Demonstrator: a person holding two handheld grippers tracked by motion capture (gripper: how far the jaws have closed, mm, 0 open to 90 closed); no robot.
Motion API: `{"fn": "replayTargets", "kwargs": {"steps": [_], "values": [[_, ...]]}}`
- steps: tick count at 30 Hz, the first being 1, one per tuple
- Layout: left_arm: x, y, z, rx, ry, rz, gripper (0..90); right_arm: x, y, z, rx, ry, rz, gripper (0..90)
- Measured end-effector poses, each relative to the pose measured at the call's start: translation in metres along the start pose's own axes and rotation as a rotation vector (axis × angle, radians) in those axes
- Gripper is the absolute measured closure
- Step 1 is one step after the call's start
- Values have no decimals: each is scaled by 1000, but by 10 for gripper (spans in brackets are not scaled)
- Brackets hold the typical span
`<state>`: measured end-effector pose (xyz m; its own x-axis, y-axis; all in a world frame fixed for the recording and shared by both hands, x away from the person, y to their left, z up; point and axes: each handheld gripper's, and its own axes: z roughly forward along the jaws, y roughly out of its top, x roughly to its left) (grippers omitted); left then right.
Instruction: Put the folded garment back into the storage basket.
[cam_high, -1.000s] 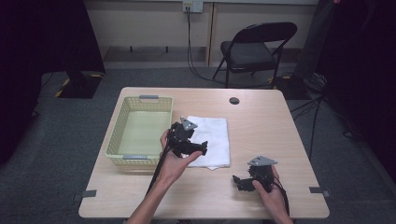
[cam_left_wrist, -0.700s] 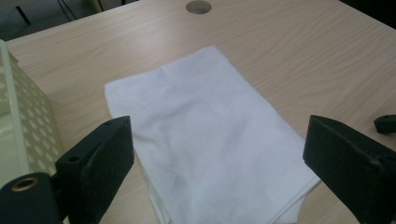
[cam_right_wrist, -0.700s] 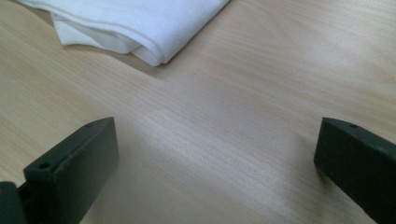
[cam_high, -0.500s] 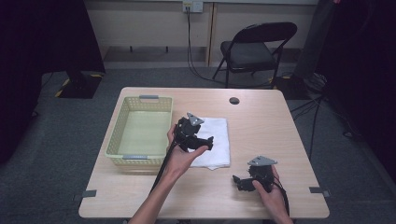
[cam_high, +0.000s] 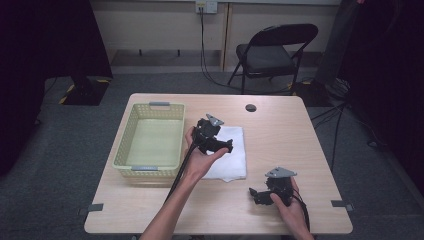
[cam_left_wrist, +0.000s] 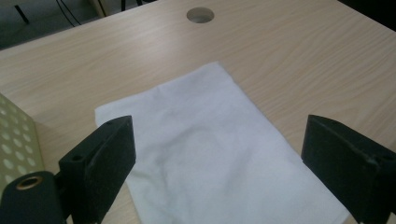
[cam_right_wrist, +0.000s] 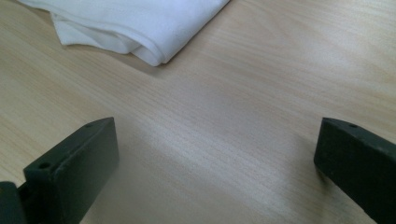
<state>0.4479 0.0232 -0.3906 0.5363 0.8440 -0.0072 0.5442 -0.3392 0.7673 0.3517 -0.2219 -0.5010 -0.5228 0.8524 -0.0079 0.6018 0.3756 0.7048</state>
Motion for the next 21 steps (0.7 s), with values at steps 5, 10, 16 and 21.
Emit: {"fn": "replayTargets", "kwargs": {"steps": [5,10,16,21], "values": [[-1,-1,13,23,6,4,92,0,0,0,0,0,1,0],[1,-3,24,69,20,0,90,0,0,0,0,0,1,0],[-1,-7,34,97,27,12,88,0,0,0,0,0,0,0],[-4,-10,44,116,12,8,86,0,0,0,0,0,0,0]]}}
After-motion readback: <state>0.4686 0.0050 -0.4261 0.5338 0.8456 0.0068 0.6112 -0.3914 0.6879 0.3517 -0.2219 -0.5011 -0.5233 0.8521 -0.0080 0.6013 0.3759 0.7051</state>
